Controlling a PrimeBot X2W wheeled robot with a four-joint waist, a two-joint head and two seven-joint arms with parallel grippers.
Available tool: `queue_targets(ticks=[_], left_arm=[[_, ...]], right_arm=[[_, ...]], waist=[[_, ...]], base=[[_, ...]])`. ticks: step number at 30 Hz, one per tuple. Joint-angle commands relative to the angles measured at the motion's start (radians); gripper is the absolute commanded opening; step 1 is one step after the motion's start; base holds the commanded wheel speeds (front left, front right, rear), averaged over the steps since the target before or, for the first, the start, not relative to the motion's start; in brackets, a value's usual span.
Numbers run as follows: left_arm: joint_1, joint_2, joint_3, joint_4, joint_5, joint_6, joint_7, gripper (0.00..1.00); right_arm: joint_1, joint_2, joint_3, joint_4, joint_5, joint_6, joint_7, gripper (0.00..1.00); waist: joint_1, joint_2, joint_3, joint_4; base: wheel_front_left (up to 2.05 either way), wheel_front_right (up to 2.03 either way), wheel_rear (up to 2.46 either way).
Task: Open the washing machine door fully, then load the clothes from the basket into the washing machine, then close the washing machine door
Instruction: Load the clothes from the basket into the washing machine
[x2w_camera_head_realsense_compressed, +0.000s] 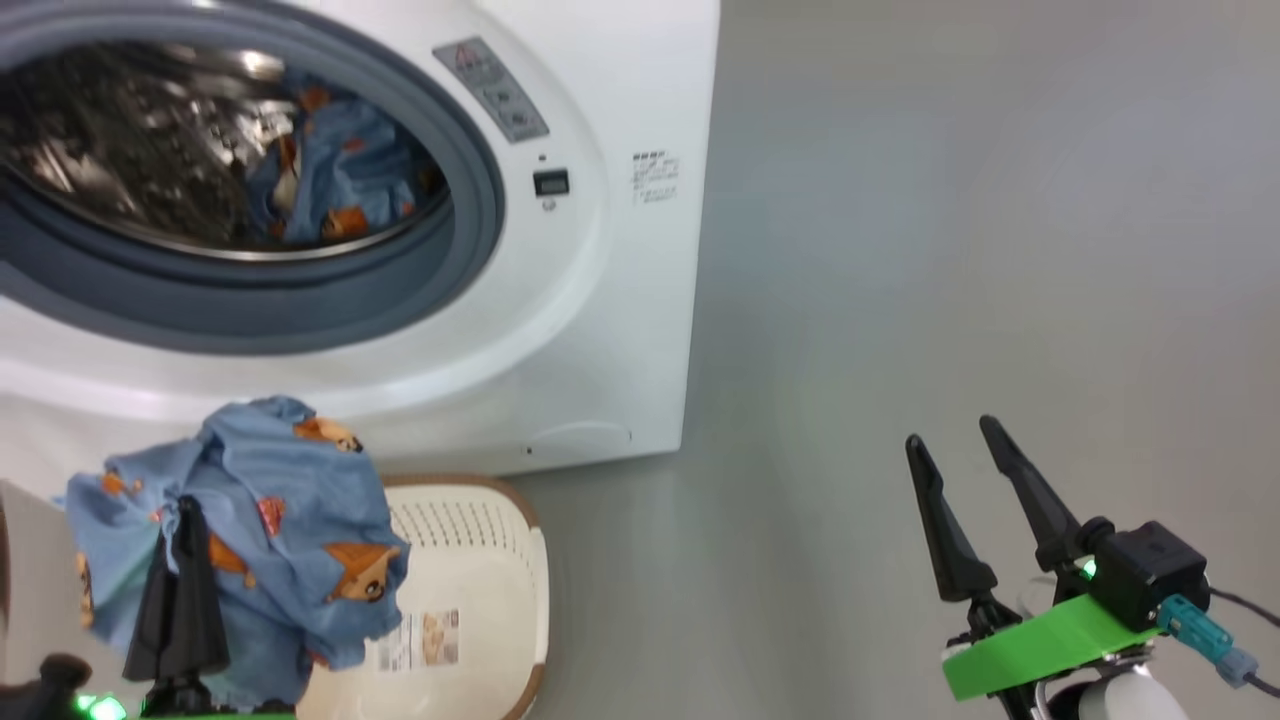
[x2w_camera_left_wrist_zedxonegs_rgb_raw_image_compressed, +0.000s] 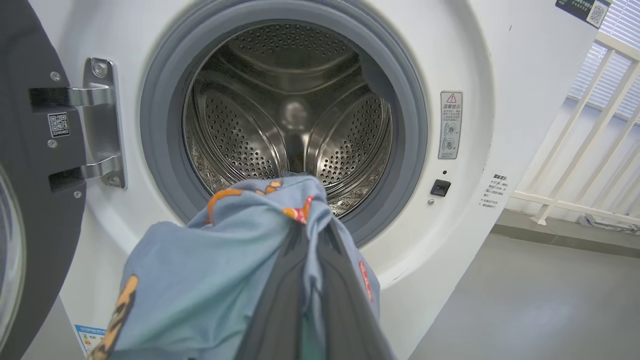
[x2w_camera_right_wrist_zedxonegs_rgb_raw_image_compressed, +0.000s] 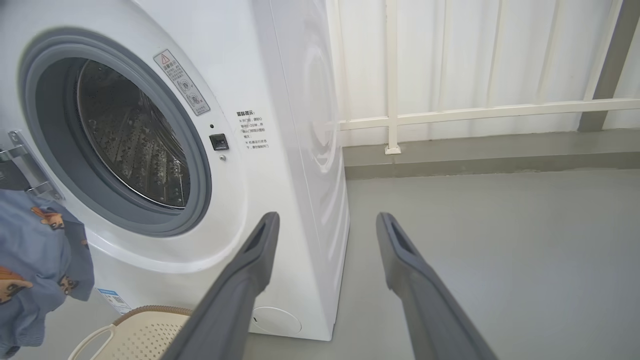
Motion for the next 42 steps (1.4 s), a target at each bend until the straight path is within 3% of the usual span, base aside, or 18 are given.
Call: queue_targets(ticks=[1,24,35,42], left_arm=[[0.021,0.014,0.039,-0.052,0.025,-0.003,-0.009,0.0],[0.138,0.013,0.101,-0.129,0.018,0.002,-0.009,0.0],[0.131,0.013,0.082,-0.127,-0.008,0.009,-0.009,0.0],[0.049,0.013,0.072,-0.123,0.01,0.005,-0.009,0.0]], right_arm=[[0.018,0.006,0.02,-0.033,-0.019,0.003,0.008,1.0],[0.083,0.029,0.019,-0.073,-0.049,0.003,0.049,1.0],[0.085,0.032,0.023,-0.077,-0.045,0.003,0.052,1.0],[0.077,0.034,0.025,-0.072,-0.031,0.003,0.041,1.0]], waist=[[0.0001,0.0,-0.079,-0.022],[0.0001,0.0,-0.188,-0.056],[0.0001,0.0,-0.164,-0.059],[0.0001,0.0,-0.094,-0.062]], base=[[0.0,0.0,0.0],[0.0,0.0,0.0],[0.0,0.0,0.0],[0.0,0.0,0.0]])
